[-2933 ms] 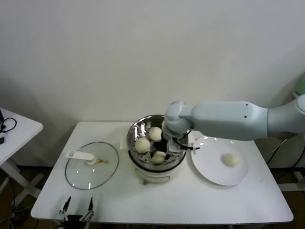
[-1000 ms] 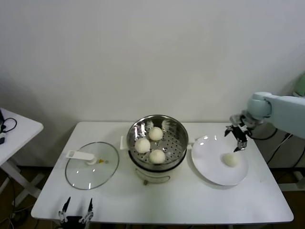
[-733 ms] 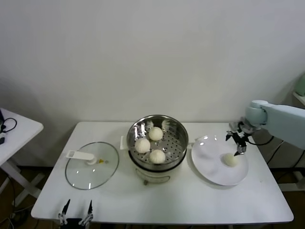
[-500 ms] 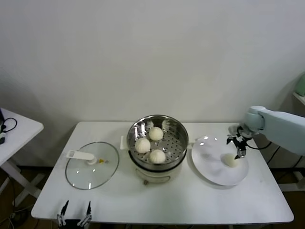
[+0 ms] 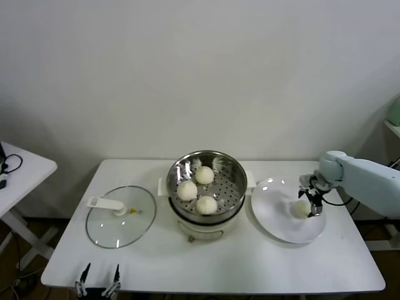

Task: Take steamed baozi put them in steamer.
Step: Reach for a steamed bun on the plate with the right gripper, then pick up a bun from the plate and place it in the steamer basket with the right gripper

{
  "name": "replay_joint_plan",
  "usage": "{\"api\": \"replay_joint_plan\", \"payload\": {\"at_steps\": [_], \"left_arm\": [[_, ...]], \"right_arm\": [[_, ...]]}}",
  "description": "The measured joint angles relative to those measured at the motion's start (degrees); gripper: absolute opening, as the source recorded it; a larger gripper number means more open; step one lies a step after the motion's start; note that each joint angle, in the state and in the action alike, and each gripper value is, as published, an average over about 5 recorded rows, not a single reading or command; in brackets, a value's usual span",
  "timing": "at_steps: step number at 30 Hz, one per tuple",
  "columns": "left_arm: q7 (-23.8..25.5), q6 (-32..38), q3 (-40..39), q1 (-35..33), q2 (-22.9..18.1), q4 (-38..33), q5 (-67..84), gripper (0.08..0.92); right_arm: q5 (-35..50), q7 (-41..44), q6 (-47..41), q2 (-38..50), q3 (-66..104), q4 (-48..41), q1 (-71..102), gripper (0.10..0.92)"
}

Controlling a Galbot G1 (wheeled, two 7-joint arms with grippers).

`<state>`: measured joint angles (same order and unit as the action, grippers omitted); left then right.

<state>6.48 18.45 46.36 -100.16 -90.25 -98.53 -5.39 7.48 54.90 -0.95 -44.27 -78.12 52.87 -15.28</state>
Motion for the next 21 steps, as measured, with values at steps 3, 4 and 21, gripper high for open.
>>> {"api": "replay_joint_plan", "payload": {"at_steps": [3, 4, 21], "left_arm": [[0.0, 0.0, 0.0, 0.1, 0.0, 0.0, 0.0, 0.823], [0.0, 0.0, -0.1, 0.1, 0.1, 0.0, 0.0, 0.823], [0.0, 0.0, -0.4, 0.1, 0.2, -0.3, -0.2, 0.823]], "right_arm": [[-0.3, 0.0, 0.1, 0.1, 0.7, -0.2, 0.5, 0.787], [-0.4, 0.1, 0.1, 0.1, 0.9, -0.3, 0.6, 0.765], [1.7, 0.5, -0.9, 1.6, -0.8, 2.9, -3.3, 0.579]]}}
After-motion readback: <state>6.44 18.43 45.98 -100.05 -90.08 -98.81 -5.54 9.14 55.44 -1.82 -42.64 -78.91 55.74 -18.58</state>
